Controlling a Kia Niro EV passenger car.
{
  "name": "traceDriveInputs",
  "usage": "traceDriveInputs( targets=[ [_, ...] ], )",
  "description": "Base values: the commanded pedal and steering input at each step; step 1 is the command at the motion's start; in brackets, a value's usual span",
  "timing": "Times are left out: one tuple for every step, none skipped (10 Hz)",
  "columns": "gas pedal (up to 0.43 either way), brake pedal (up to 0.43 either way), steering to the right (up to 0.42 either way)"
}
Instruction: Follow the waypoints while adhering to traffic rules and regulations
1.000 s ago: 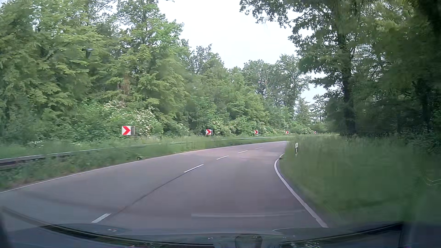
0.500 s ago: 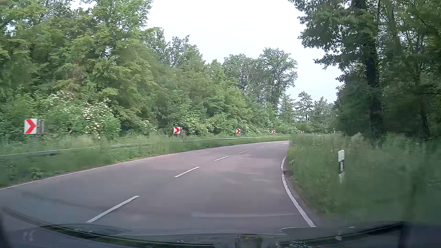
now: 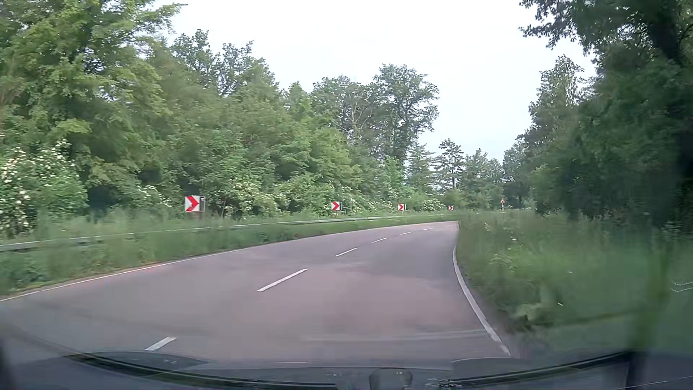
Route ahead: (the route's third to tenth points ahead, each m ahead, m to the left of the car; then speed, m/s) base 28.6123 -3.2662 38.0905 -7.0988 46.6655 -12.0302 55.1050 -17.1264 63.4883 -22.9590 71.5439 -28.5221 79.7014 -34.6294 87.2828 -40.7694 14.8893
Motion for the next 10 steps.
traceDriveInputs(
  targets=[
    [0.087,0.0,0.064],
    [0.087,0.0,0.064],
    [0.087,0.0,0.064],
    [0.087,0.0,0.064],
    [0.087,0.0,0.064],
    [0.087,0.0,0.064],
    [0.087,0.0,0.064],
    [0.087,0.0,0.064],
    [0.098,0.0,0.064],
    [0.098,0.0,0.064]
  ],
)
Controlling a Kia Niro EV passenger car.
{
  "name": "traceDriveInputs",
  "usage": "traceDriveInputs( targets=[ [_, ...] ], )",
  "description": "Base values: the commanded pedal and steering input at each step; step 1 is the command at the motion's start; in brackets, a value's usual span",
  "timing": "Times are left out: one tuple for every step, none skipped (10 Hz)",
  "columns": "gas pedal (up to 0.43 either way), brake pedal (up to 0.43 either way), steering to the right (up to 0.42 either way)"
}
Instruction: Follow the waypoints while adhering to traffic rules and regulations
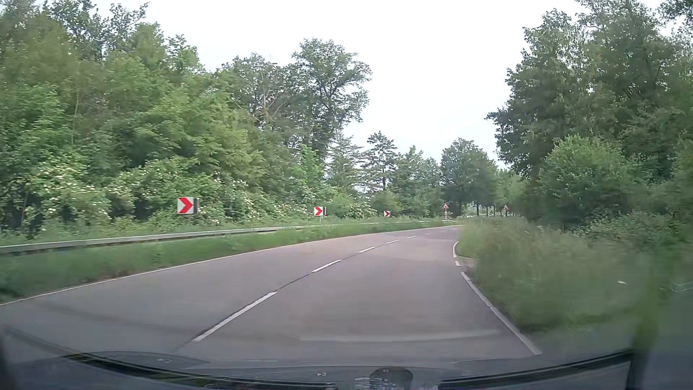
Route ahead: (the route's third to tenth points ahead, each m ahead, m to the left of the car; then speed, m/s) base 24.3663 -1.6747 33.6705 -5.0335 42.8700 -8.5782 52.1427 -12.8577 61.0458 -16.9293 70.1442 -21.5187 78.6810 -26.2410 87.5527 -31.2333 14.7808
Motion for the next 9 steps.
traceDriveInputs(
  targets=[
    [0.098,0.0,0.063],
    [0.11,0.0,0.062],
    [0.11,0.0,0.06],
    [0.11,0.0,0.058],
    [0.11,0.0,0.057],
    [0.11,0.0,0.057],
    [0.11,0.0,0.057],
    [0.11,0.0,0.057],
    [0.11,0.0,0.057]
  ],
)
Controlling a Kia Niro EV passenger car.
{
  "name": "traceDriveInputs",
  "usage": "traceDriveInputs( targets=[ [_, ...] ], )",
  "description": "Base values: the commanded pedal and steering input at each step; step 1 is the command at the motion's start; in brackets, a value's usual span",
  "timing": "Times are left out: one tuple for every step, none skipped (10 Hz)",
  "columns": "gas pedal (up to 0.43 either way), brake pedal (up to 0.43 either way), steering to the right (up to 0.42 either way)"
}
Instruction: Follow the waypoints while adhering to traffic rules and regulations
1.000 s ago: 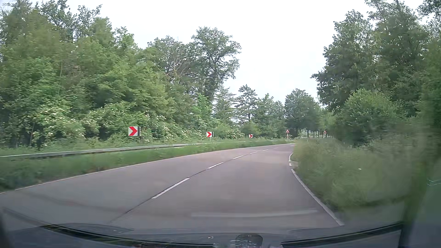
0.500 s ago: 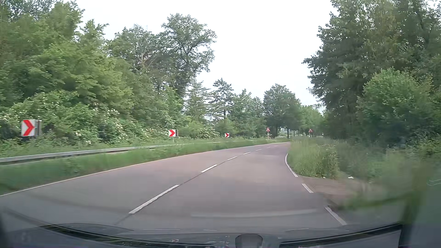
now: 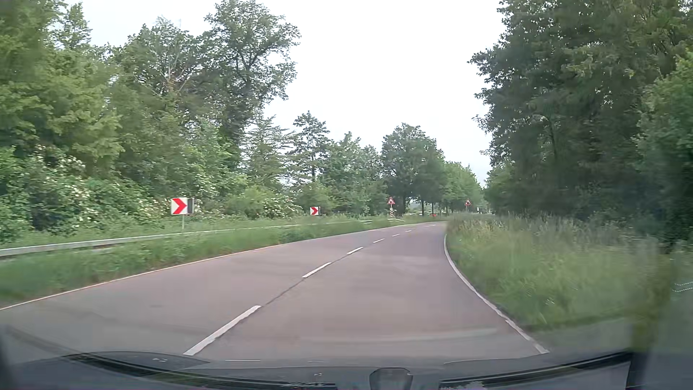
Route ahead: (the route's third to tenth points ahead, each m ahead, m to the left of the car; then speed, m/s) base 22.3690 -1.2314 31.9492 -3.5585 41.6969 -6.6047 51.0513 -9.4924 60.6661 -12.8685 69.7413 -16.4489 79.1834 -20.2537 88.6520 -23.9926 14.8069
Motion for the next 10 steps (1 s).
traceDriveInputs(
  targets=[
    [0.11,0.0,0.056],
    [0.11,0.0,0.054],
    [0.11,0.0,0.052],
    [0.11,0.0,0.05],
    [0.11,0.0,0.049],
    [0.11,0.0,0.047],
    [0.11,0.0,0.043],
    [0.118,0.0,0.037],
    [0.118,0.0,0.035],
    [0.13,0.0,0.035]
  ],
)
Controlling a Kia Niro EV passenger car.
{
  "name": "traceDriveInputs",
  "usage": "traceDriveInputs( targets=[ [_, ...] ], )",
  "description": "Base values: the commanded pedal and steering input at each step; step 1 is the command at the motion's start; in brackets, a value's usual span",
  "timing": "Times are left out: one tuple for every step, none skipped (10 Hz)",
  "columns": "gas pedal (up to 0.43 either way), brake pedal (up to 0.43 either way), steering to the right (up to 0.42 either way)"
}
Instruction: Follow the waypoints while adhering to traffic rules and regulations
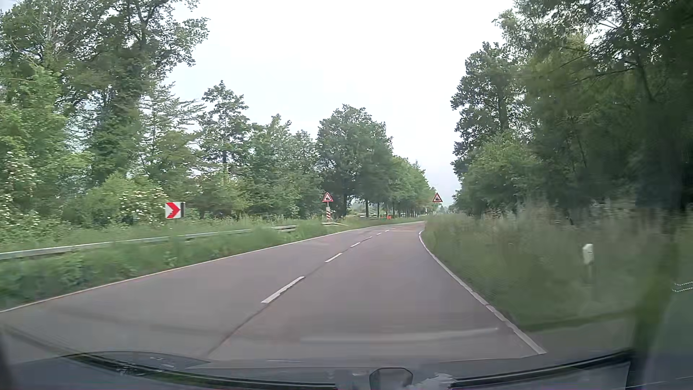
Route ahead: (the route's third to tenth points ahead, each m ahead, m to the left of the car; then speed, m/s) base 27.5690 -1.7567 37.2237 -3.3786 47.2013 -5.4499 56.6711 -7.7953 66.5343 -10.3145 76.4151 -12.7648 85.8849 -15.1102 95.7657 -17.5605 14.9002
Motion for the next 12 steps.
traceDriveInputs(
  targets=[
    [0.138,0.0,0.034],
    [0.138,0.0,0.035],
    [0.138,0.0,0.035],
    [0.138,0.0,0.034],
    [0.138,0.0,0.033],
    [0.138,0.0,0.031],
    [0.138,0.0,0.03],
    [0.138,0.0,0.03],
    [0.138,0.0,0.028],
    [0.138,0.0,0.024],
    [0.138,0.0,0.021],
    [0.138,0.0,0.018]
  ],
)
